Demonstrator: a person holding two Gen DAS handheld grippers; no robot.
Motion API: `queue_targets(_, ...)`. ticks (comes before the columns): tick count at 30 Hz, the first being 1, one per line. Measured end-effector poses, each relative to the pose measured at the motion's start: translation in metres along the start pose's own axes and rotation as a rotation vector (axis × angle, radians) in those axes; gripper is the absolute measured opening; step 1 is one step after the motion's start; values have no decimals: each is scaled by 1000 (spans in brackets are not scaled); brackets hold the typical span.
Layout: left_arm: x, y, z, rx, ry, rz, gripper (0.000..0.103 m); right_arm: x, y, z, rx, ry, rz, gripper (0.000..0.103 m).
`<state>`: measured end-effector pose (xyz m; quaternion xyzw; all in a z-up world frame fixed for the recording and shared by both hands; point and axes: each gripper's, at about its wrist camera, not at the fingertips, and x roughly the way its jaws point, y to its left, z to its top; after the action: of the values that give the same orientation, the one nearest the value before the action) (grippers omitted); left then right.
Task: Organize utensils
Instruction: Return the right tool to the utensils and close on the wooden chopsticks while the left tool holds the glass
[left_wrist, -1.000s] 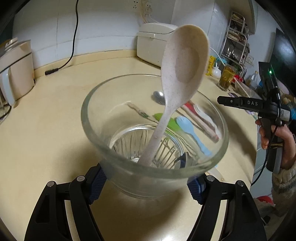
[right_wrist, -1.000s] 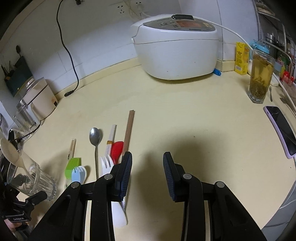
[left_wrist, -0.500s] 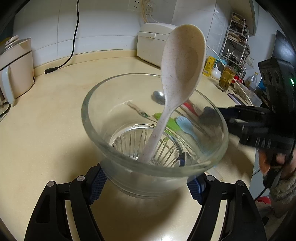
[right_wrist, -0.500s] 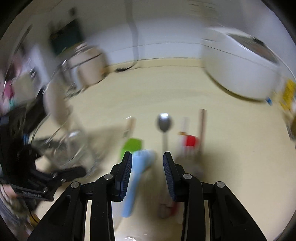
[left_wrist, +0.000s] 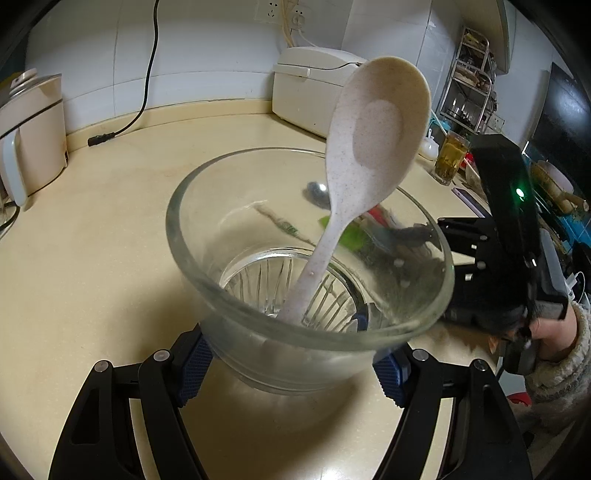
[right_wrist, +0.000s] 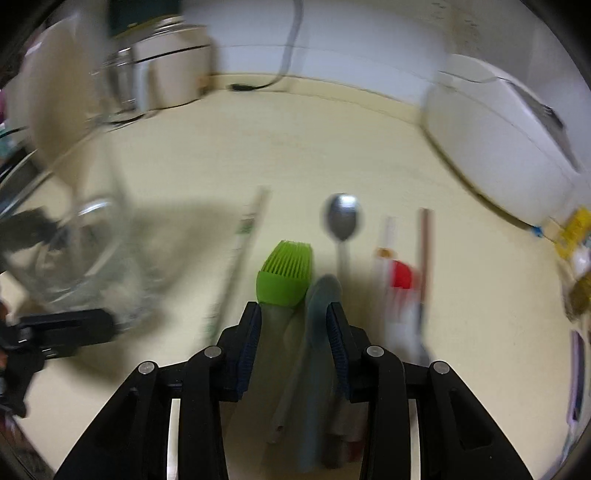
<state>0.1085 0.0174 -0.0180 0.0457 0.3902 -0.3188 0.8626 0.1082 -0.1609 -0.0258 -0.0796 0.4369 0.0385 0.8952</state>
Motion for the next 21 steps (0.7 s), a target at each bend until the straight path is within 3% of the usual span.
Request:
queue_targets(3, 0, 0, 0, 0, 0, 0, 79, -12, -11, -1, 56, -34, 11, 36)
queue_targets(8, 0, 0, 0, 1, 1, 1, 79, -46, -12, 1, 84, -138, 136, 36)
queue_targets(12, 0, 1, 0, 0, 2, 1, 79, -44, -7, 2, 60, -121, 131, 36)
queue_targets(21, 1, 3, 0, -7, 5, -1, 79, -32, -6, 4, 83, -79, 211, 36)
